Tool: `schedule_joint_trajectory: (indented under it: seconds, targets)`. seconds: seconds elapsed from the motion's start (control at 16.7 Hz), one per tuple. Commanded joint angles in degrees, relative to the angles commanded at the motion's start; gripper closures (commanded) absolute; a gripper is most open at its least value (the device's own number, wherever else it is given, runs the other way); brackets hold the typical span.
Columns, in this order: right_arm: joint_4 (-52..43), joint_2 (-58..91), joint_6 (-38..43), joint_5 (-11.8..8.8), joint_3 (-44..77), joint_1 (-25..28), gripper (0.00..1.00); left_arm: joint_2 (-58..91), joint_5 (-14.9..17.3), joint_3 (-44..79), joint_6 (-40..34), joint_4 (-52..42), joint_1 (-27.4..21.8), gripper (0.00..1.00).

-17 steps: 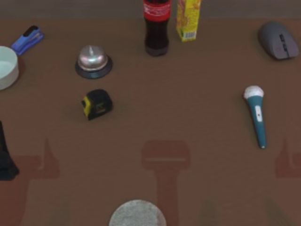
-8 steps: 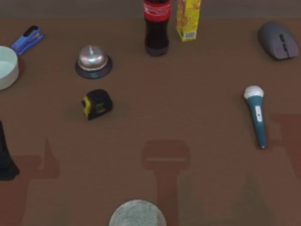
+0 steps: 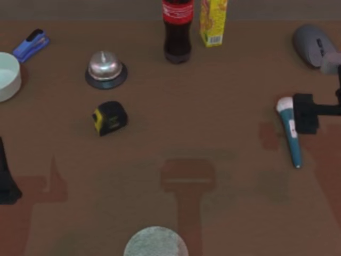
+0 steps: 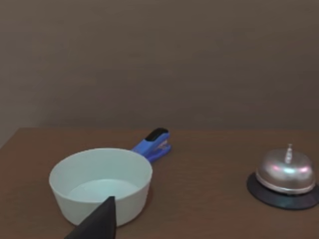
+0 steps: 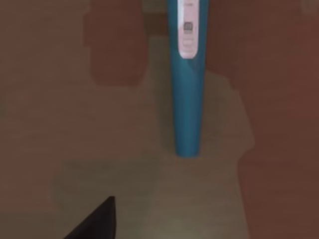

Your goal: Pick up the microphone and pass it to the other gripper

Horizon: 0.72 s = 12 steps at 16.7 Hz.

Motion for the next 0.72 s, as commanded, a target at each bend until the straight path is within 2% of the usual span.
schedule_joint_trajectory:
  seconds: [0.3, 0.72]
  targets:
    - [-7.6, 15.5, 2.8, 0.1, 12.0, 2.5, 0.0, 0.0, 0.0, 0.0, 0.0, 0.0, 0.0, 0.0]
    - [-8.7, 17.8, 3.2, 0.1, 14.1, 2.7, 0.0, 0.0, 0.0, 0.0, 0.0, 0.0, 0.0, 0.0]
